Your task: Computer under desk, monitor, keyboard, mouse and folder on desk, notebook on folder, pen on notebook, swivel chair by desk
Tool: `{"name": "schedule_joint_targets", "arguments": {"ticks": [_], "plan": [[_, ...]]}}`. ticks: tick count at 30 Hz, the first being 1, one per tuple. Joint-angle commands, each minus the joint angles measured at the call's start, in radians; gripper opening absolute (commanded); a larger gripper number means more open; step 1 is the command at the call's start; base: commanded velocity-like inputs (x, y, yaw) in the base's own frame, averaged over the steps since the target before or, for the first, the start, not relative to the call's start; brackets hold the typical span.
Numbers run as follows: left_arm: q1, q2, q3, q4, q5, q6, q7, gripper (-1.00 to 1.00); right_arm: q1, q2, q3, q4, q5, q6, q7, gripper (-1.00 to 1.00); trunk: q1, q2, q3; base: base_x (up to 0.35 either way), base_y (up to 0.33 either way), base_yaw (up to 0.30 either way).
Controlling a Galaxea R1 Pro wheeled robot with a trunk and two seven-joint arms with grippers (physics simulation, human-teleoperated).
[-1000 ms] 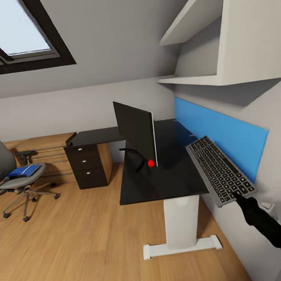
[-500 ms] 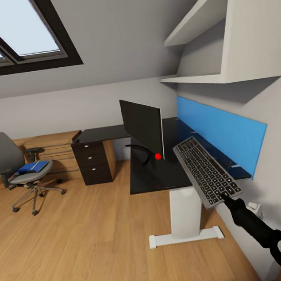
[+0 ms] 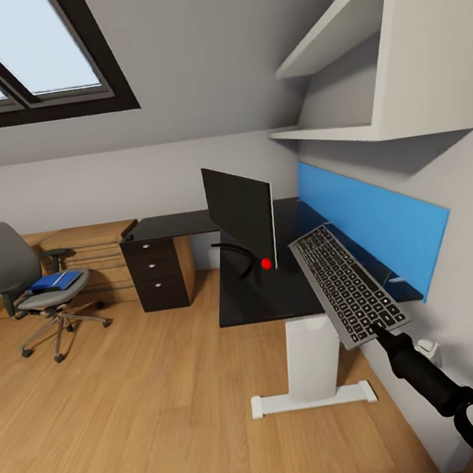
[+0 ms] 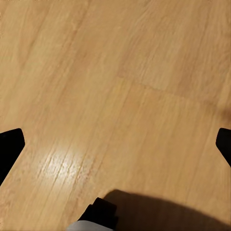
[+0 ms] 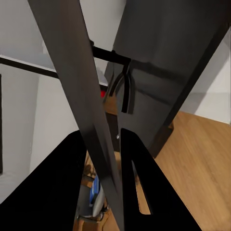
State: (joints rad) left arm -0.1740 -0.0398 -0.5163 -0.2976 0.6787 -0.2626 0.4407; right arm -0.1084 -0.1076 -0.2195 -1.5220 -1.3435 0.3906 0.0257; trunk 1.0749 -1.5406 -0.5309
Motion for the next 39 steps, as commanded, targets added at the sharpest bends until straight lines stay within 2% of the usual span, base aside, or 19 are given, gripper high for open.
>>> {"name": "schedule_joint_targets", "arguments": {"ticks": [1, 31, 39], "plan": [[-0.001, 0.001, -0.008, 0.000, 0.011, -0.004, 0.005, 1.00, 0.000, 0.000, -0.001, 0.000, -0.003, 0.005, 0.001, -1.00, -0.004, 0.007, 0.002, 0.000, 0.000, 0.000], [-0.001, 0.001, 0.000, 0.000, 0.013, -0.004, 0.007, 1.00, 0.000, 0.000, -0.003, 0.023, -0.001, 0.004, 0.000, -1.00, -0.119, 0.217, 0.096, -0.319, 0.000, 0.000], [-0.001, 0.002, 0.001, 0.000, 0.013, -0.003, 0.007, 1.00, 0.000, 0.003, 0.010, 0.023, -0.003, 0.004, 0.002, -1.00, -0.150, 0.273, 0.121, -0.053, 0.000, 0.000]]}}
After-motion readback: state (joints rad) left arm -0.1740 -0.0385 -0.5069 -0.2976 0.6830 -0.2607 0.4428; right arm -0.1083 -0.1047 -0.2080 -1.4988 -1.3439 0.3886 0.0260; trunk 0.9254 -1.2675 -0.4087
